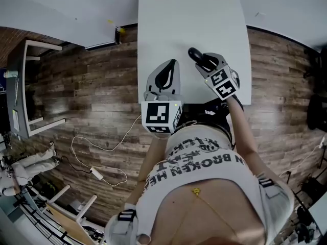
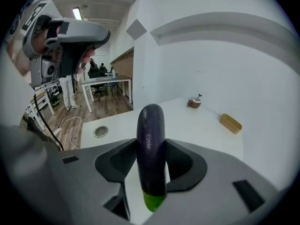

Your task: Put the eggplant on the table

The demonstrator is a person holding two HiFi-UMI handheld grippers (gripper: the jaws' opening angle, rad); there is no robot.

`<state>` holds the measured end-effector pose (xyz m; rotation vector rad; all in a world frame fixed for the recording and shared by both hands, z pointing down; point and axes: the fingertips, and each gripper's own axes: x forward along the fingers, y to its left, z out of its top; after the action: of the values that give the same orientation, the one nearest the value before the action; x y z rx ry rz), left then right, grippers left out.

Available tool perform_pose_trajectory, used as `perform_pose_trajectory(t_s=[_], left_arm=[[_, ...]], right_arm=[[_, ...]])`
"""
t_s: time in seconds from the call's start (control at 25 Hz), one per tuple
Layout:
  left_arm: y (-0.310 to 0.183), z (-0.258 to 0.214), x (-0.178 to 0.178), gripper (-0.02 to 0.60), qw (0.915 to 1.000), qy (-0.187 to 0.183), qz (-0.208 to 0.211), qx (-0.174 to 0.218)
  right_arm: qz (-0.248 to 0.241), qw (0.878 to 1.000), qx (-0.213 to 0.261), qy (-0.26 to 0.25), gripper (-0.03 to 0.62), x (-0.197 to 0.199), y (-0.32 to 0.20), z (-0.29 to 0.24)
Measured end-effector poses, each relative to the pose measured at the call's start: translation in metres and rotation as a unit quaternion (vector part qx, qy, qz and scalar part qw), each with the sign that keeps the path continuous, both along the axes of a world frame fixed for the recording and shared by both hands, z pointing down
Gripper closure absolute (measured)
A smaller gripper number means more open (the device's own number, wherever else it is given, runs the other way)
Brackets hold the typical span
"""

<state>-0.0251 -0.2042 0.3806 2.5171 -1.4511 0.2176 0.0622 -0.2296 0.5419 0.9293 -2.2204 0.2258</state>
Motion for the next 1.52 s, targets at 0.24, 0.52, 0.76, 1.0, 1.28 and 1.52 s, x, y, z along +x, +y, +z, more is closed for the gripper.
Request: perform_pose_trajectory(t_s=[0.24,0.52,0.76,1.0,1.28,1.52], left_arm=[[0.004,0.006,-0.008,0.578,0.9999,-0.002,-0.015,-0.007],[0.007,0.011,-0.022,0.578,0.9994,-0.004,-0.032,-0.016],[0.011,0.018,-0.031,0.578,0.9987,-0.008,-0.044,-0.025],[0.013,0.024,-0.038,0.578,0.9979,-0.007,-0.054,-0.034],[0.014,0.028,-0.043,0.578,0.9974,-0.007,-0.062,-0.038],[0.015,0.028,-0.046,0.578,0.9971,-0.006,-0.065,-0.039]], right_arm=[[-0.019,0.999,-0.031,0.028,0.405,0.000,0.001,0.037],[-0.044,0.996,-0.060,0.051,0.405,-0.009,0.003,0.069],[-0.049,0.993,-0.084,0.062,0.405,-0.010,0.005,0.095],[-0.053,0.991,-0.101,0.070,0.405,-0.011,0.010,0.112],[-0.052,0.990,-0.115,0.071,0.405,-0.010,0.011,0.123],[-0.054,0.987,-0.131,0.078,0.405,-0.007,0.020,0.135]])
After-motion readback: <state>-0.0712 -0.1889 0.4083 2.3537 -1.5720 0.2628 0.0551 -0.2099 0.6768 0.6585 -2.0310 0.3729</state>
